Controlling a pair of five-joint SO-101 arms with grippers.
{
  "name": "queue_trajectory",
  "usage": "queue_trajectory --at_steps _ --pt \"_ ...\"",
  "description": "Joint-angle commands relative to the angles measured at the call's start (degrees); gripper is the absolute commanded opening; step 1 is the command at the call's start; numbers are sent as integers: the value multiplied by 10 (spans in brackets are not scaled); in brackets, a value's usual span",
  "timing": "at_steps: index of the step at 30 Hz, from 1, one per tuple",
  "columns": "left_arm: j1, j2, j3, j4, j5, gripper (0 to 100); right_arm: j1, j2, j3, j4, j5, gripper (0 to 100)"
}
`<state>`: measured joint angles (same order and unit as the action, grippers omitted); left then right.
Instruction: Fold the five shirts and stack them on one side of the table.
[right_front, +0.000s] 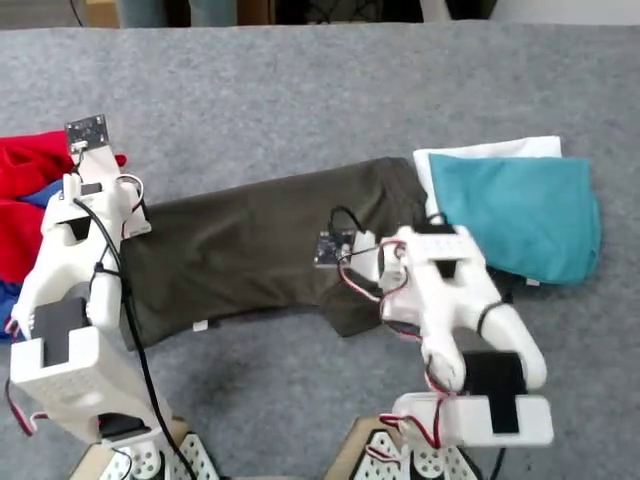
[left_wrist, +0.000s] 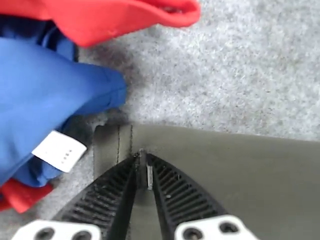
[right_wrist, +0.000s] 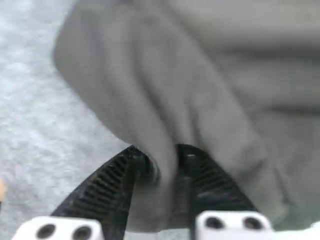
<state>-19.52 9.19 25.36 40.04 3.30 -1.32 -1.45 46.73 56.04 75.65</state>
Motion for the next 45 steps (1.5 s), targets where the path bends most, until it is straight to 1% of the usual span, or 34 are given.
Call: queue_trajectory --at_steps 1,3,7,9,14,17,22,27,32,34,37,39,41,43,44,45 --pt "0 -30 -3 -4 4 30 12 28 -30 -1 7 25" --pt "0 -30 -3 -4 3 30 12 29 -64 33 7 17" --pt "0 -30 -3 -4 3 30 12 33 -189 175 5 14" --pt "0 -30 -3 -4 3 30 11 34 -258 227 5 14" --pt "0 -30 -3 -4 3 30 -16 64 -397 300 5 14" --pt "0 -30 -3 -4 3 30 -33 124 -474 316 5 14" --pt "0 -30 -3 -4 3 30 -40 251 -629 324 5 14" --pt "0 -30 -3 -4 3 30 -71 376 -786 368 7 15" --pt "0 -30 -3 -4 3 30 -84 484 -921 367 7 20" --pt "2 -30 -3 -4 3 30 -82 526 -966 347 1 64" --pt "2 -30 -3 -4 3 30 -74 559 -1048 351 -64 202" --pt "2 -30 -3 -4 3 30 -72 565 -1094 359 -80 271" --pt "3 -30 -3 -4 3 30 -69 565 -1136 389 -81 285" --pt "3 -30 -3 -4 3 30 -69 560 -1185 443 -84 285" --pt "3 -30 -3 -4 3 30 -67 556 -1205 455 -102 285" --pt "3 -30 -3 -4 3 30 -63 553 -1222 453 -138 283"
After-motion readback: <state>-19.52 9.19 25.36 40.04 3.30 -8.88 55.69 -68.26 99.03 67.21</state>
